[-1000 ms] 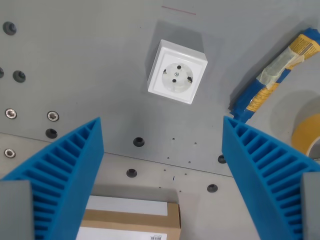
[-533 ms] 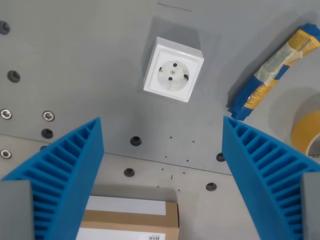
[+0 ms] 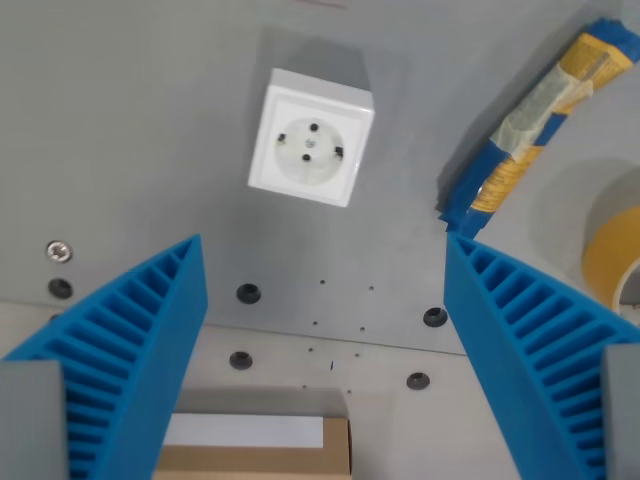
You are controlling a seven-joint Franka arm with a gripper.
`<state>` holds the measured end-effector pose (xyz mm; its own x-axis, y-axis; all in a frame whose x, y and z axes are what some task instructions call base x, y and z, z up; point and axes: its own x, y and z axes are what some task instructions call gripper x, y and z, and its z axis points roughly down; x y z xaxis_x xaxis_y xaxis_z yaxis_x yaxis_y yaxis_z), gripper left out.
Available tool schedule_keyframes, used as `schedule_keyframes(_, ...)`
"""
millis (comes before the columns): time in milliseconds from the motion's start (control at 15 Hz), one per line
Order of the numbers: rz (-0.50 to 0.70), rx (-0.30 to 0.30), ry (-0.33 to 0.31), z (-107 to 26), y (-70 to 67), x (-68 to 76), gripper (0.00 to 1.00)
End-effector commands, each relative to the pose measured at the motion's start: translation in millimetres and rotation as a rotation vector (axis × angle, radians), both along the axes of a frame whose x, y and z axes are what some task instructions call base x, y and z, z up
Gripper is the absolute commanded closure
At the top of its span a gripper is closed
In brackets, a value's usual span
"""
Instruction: Pick up the blue bag
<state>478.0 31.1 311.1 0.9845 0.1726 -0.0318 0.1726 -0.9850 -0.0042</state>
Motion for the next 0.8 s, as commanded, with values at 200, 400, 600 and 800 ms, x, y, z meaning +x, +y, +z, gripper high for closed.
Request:
schedule_keyframes(200, -0.222, 0.024, -0.141, -23.3, -24.1, -10.2, 0.00)
schedule_keyframes(400, -0.284, 0.032, -0.140, -38.4, -38.9, -7.9, 0.00)
schedule_keyframes(600, -0.344, 0.039, -0.136, -53.5, -53.9, -5.1, 0.00)
schedule_keyframes(800, -0.399, 0.044, -0.140, -69.1, -68.1, -6.6, 0.00)
